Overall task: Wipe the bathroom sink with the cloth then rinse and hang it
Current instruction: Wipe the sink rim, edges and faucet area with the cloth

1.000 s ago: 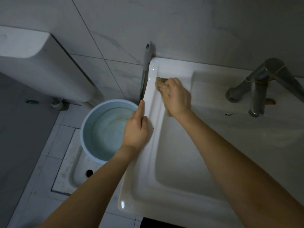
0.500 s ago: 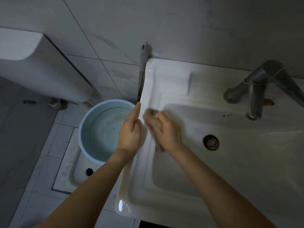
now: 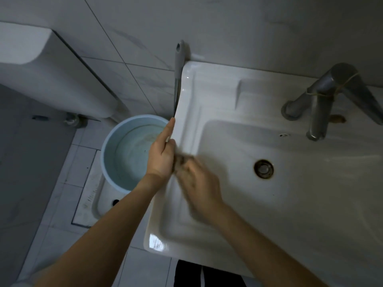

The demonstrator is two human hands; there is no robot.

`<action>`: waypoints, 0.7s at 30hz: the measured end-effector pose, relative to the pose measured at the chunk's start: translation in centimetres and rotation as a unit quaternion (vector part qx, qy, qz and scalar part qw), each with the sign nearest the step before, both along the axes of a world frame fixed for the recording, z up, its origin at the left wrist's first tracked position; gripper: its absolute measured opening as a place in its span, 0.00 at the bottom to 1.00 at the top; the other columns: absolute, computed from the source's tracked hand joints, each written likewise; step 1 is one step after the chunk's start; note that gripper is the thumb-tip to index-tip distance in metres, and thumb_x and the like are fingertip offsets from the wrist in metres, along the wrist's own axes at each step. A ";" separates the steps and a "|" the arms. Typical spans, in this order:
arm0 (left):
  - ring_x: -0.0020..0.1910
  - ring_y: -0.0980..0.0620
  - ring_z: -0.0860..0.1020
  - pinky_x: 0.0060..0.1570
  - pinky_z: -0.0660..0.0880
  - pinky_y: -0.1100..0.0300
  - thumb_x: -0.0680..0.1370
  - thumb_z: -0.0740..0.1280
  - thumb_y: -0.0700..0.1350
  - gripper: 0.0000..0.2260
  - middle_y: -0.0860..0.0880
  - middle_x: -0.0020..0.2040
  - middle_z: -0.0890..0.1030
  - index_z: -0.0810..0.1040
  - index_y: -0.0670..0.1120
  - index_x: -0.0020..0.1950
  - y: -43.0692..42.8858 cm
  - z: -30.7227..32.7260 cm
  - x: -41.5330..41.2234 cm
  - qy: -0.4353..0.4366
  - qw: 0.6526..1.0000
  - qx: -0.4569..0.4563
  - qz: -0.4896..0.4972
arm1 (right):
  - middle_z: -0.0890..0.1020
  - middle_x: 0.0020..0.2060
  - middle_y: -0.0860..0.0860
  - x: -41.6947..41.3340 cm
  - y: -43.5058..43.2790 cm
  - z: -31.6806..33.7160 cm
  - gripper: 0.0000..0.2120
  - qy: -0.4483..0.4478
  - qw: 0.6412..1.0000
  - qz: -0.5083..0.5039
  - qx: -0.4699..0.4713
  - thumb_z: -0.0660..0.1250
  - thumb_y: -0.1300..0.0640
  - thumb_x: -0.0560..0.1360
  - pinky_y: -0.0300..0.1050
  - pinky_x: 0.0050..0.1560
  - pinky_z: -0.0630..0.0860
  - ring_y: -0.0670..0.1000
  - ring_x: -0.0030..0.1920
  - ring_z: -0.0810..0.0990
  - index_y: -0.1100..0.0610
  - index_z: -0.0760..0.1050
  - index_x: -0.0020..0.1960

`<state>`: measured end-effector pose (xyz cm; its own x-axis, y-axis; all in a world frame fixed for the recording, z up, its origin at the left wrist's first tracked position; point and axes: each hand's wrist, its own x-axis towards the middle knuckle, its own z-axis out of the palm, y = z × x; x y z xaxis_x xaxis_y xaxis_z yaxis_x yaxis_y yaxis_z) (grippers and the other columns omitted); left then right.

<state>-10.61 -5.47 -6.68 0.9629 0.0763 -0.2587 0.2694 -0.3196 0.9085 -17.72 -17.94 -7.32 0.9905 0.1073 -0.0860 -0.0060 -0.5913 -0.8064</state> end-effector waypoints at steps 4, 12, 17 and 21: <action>0.68 0.62 0.67 0.71 0.61 0.62 0.80 0.55 0.39 0.23 0.62 0.69 0.68 0.65 0.56 0.73 -0.1 0.5 -0.2 0.001 1.000 0.004 -0.009 | 0.77 0.50 0.46 -5.1 -1.2 0.7 0.09 0.036 0.983 0.177 -0.020 0.62 0.47 0.79 0.45 0.40 0.73 0.49 0.45 0.79 0.51 0.77 0.51; 0.66 0.67 0.68 0.65 0.63 0.70 0.80 0.54 0.39 0.23 0.59 0.72 0.67 0.65 0.56 0.74 -0.2 0.5 -0.3 0.018 0.999 -0.028 0.000 | 0.76 0.49 0.42 -8.4 -8.7 2.9 0.12 0.107 0.954 0.271 -0.068 0.63 0.42 0.77 0.40 0.39 0.70 0.43 0.46 0.78 0.48 0.76 0.52; 0.64 0.73 0.66 0.63 0.62 0.77 0.81 0.53 0.38 0.24 0.56 0.75 0.64 0.62 0.52 0.76 -0.1 1.0 -0.4 0.015 1.000 -0.011 -0.022 | 0.78 0.49 0.50 -8.3 -1.3 2.1 0.10 0.067 0.975 0.206 -0.039 0.64 0.52 0.78 0.39 0.43 0.71 0.47 0.44 0.79 0.56 0.79 0.53; 0.49 0.84 0.67 0.50 0.61 0.85 0.80 0.52 0.37 0.24 0.56 0.74 0.64 0.61 0.49 0.76 0.1 0.5 -0.4 0.012 0.999 -0.009 -0.035 | 0.77 0.50 0.47 -8.9 -0.2 2.1 0.10 0.078 0.983 0.161 -0.047 0.65 0.51 0.78 0.43 0.43 0.73 0.48 0.45 0.80 0.55 0.79 0.54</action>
<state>-11.02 -5.40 -6.16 0.9595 0.0033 -0.2817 0.2677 -0.3219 0.9081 -26.61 -18.10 -5.25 0.8808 0.3963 -0.2590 0.0738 -0.6554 -0.7517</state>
